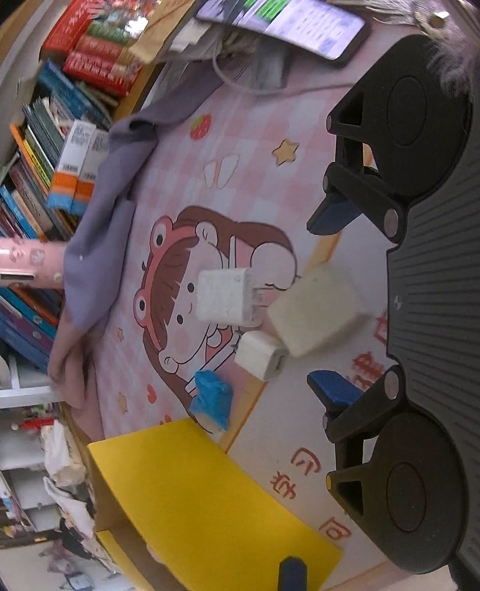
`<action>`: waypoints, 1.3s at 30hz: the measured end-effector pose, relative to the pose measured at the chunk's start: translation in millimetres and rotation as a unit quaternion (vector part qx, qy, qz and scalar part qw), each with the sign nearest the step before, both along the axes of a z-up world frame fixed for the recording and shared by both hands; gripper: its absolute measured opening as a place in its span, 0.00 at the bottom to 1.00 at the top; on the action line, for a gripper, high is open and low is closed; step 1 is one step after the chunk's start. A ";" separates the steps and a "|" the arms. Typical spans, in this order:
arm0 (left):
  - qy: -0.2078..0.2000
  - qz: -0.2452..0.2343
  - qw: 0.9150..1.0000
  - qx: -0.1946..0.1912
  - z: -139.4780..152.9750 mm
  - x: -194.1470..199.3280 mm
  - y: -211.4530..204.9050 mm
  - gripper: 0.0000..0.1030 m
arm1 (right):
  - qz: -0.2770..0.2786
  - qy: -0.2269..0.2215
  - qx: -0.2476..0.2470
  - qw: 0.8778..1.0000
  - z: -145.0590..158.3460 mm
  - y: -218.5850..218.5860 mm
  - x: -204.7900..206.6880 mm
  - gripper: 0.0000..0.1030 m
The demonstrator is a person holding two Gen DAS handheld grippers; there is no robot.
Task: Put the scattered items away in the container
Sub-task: 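Move both tools toward the white charger and eraser block on the mat, then close the left tool on the white cube while the right tool grasps the white eraser block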
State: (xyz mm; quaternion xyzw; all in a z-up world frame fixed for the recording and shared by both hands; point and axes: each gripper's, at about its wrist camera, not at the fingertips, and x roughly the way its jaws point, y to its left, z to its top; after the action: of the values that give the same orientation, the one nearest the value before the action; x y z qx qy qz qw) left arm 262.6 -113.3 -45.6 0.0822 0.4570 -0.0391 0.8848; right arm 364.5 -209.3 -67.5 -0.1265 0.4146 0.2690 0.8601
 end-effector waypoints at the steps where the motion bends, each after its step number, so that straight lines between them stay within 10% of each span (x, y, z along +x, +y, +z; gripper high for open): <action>1: 0.002 0.002 1.000 0.001 -0.6 3.8 -0.7 0.92 | 0.004 0.003 -0.001 1.000 -2.9 1.1 3.8 0.71; 3: 0.004 0.002 1.000 0.002 -2.2 11.1 -3.5 0.92 | 0.012 0.016 0.006 1.000 -6.5 -0.4 8.4 0.52; 9: 0.004 0.003 1.000 0.000 -7.1 41.4 -11.2 0.86 | -0.001 0.029 0.044 0.999 7.5 -26.1 10.0 0.42; 28: 0.033 0.067 0.996 -0.043 -44.9 127.9 -17.4 0.28 | -0.041 0.055 0.051 0.996 -0.4 -60.8 19.7 0.42; 39: 0.045 0.050 0.995 -0.069 -44.8 126.1 -7.4 0.24 | -0.039 0.062 0.042 0.996 -6.7 -55.6 22.0 0.46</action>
State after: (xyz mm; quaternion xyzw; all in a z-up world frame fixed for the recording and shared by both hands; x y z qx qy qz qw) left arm 388.7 -120.7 -90.5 -0.0041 0.4959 -0.0301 0.8679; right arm 386.5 -264.9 -74.2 -0.0575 0.4600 0.2598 0.8471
